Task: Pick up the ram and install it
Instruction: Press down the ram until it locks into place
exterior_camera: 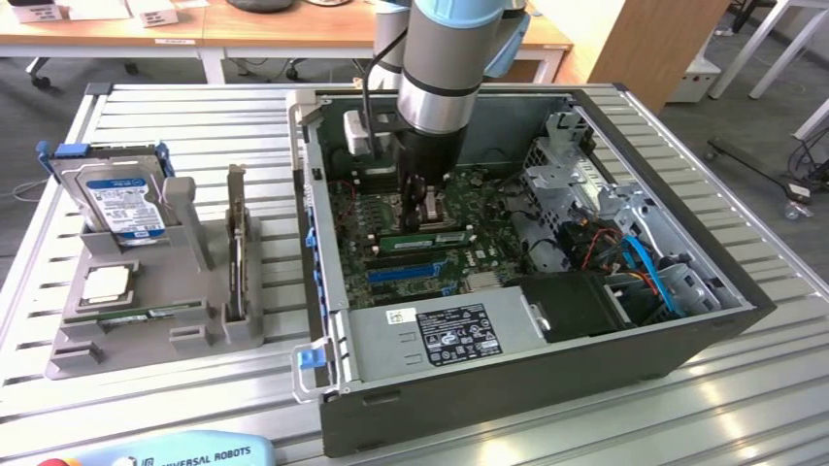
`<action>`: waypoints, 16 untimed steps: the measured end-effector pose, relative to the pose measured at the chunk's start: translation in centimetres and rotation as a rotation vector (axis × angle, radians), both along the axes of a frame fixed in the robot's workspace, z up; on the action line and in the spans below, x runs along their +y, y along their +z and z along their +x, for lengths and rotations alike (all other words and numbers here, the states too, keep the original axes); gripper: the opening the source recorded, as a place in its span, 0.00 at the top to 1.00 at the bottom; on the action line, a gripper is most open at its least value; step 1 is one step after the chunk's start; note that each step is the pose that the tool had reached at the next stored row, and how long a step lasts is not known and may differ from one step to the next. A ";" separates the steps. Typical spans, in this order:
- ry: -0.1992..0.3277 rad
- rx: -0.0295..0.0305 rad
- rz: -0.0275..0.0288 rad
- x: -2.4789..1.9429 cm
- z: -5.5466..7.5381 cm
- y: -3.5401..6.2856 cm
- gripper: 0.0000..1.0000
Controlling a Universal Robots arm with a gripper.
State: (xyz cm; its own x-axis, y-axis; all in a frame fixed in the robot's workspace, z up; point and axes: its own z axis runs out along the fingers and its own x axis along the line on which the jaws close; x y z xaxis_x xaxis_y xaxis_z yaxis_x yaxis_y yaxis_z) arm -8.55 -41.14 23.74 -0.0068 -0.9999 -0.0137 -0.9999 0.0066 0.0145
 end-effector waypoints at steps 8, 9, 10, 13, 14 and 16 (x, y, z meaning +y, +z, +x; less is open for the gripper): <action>0.000 0.0000 0.0000 0.00 0.0 -0.42 0.90; 0.000 -0.0001 0.0001 0.00 0.0 -0.52 0.90; 0.000 0.0000 0.0001 0.00 0.0 -0.57 0.90; 0.000 0.0001 -0.0001 0.00 0.0 -0.57 0.90; 0.000 0.0000 -0.0001 0.00 0.0 -0.58 0.90; 0.000 -0.0003 0.0005 0.00 0.0 -0.66 0.90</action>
